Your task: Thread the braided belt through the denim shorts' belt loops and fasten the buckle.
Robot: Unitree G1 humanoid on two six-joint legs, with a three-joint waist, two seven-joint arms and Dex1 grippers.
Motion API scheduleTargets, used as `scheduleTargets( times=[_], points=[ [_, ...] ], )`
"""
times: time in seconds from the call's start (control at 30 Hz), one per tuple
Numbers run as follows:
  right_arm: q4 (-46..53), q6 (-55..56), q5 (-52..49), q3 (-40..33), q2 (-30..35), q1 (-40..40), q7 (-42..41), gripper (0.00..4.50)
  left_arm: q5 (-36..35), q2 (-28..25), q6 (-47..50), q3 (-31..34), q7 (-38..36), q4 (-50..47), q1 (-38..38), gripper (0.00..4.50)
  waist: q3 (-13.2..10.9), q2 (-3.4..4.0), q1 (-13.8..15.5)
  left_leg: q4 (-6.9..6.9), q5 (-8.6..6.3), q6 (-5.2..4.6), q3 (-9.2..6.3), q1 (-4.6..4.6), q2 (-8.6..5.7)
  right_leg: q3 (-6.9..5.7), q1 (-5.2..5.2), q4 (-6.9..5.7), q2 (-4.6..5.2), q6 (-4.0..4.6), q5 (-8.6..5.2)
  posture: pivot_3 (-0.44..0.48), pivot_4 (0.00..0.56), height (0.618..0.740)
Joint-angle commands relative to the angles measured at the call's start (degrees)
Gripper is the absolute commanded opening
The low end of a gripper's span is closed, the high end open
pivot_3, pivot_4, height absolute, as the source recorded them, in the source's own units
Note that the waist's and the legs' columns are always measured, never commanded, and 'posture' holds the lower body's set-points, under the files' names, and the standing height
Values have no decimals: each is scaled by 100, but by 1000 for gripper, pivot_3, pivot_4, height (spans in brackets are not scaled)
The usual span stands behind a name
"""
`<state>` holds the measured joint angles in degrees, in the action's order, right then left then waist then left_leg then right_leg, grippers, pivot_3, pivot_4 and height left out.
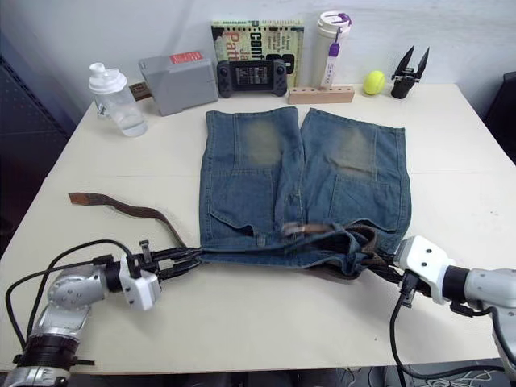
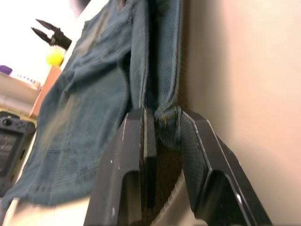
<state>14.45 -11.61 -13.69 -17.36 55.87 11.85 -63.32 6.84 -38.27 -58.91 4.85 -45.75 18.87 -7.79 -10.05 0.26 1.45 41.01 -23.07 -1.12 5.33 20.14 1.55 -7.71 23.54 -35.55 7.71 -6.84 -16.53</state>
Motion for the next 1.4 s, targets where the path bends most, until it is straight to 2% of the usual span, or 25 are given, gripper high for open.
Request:
scheduleTargets(
  times=[0.03, 0.13, 0.17, 0.3, 0.43, 0.53, 0.63, 0.7, 0.8, 0.87, 1.0, 1.07, 1.23, 1.4],
  points=[
    [79, -355, -423, -506, 212, 169, -329, 2827, -503, -300, 395, -177, -42, -345, 146, 2927, 0, 0, -9, -1, 0, 0, -1, 0, 1, 0, 0, 1, 0, 0, 0, 0, 150, 731],
    [150, -704, -743, -926, 390, 268, -603, 4274, -958, -628, 861, -244, -198, -933, 367, 4222, 0, 0, -14, 0, -1, -1, 0, -1, 8, 3, 0, 1, -1, 0, 0, 0, 150, 731],
    [153, -803, -810, -1028, 448, 287, -670, 4462, -1132, -709, 1045, -247, -239, -1127, 435, 4434, 0, 0, -14, -2, -1, -1, -3, -3, 10, 6, 0, 1, 0, 0, 0, 0, 150, 731],
    [303, -1540, -1460, -1521, 604, 142, -847, 4462, -2124, -1176, 2418, -193, -591, -2119, 684, 4434, -2, -3, 1, 2, -1, -1, -6, -1, 14, 2, -3, 2, 0, 0, 0, 0, 150, 731],
    [387, -2461, -2402, -1762, 681, -580, -676, 4462, -3244, -1710, 4161, -116, -1060, -2872, 674, 4434, -5, 2, -13, 2, -2, -1, -15, -2, 17, 10, -1, 0, -1, 0, 0, 0, 150, 731],
    [492, -3159, -3212, -1677, 561, -1399, -251, 4462, -4123, -1995, 5427, -9, -1375, -3219, 455, 4434, -8, 8, -15, 1, -2, 0, -22, -3, 18, 12, 0, 0, -3, 2, -1, 0, 150, 731],
    [715, -3703, -3740, -1290, 177, -2096, 570, 4462, -4697, -1844, 6484, 12, -1164, -3300, 32, 4434, -9, 9, -9, -2, -3, 1, -21, -2, 17, 10, 2, 0, -6, 2, -1, 0, 150, 731],
    [808, -3785, -3506, -930, -125, -2250, 1150, 4462, -4572, -1516, 6821, -121, -779, -3277, -260, 4434, -9, 8, 5, 3, -4, 3, -19, 7, 12, 5, 2, 4, -8, 3, -1, 0, 150, 731],
    [901, -3687, -2765, -283, -653, -2149, 2157, 4462, -3879, -735, 7193, -543, 207, -3361, -558, 4434, -7, 5, 15, 5, -5, 5, -14, 8, -8, 7, -4, 5, -8, 2, -1, 0, 150, 731],
    [999, -3676, -2460, -16, -877, -1995, 2574, 4462, -3543, -360, 7373, -755, 587, -3481, -599, 4434, -7, 5, 9, 4, -5, 6, -13, 10, -18, 9, -1, 3, -5, 0, 0, 0, 150, 731],
    [1266, -3862, -2337, 229, -1098, -1655, 2917, 4462, -2969, 68, 7651, -988, 1017, -3435, -701, 4434, -7, 5, -3, 1, -4, 7, -7, 18, -18, 10, 13, 1, -11, 1, 0, 0, 150, 731],
    [1512, -3954, -2342, 325, -1017, -1340, 2846, 4462, -2551, -102, 7467, -1204, 795, -3468, -542, 4434, -7, 5, -2, 1, -3, 10, -7, 15, -13, 10, 12, 1, -17, 1, -1, 0, 150, 731],
    [1683, -3861, -2148, 660, -726, -908, 2500, 4462, -1638, -1012, 6632, -1660, -164, -3442, 70, 4434, -6, 6, -12, -6, -5, 13, 1, 8, -10, 14, 10, 7, -19, 3, -2, 0, 150, 731],
    [1359, -3685, -2093, 665, -927, -1340, 2605, 4462, -1891, -634, 6803, -1377, -42, -2978, -387, 4434, 8, 9, 11, -2, -6, 16, -1, 0, -4, 13, 0, 8, -20, 6, -3, 0, 150, 731]
  ],
)
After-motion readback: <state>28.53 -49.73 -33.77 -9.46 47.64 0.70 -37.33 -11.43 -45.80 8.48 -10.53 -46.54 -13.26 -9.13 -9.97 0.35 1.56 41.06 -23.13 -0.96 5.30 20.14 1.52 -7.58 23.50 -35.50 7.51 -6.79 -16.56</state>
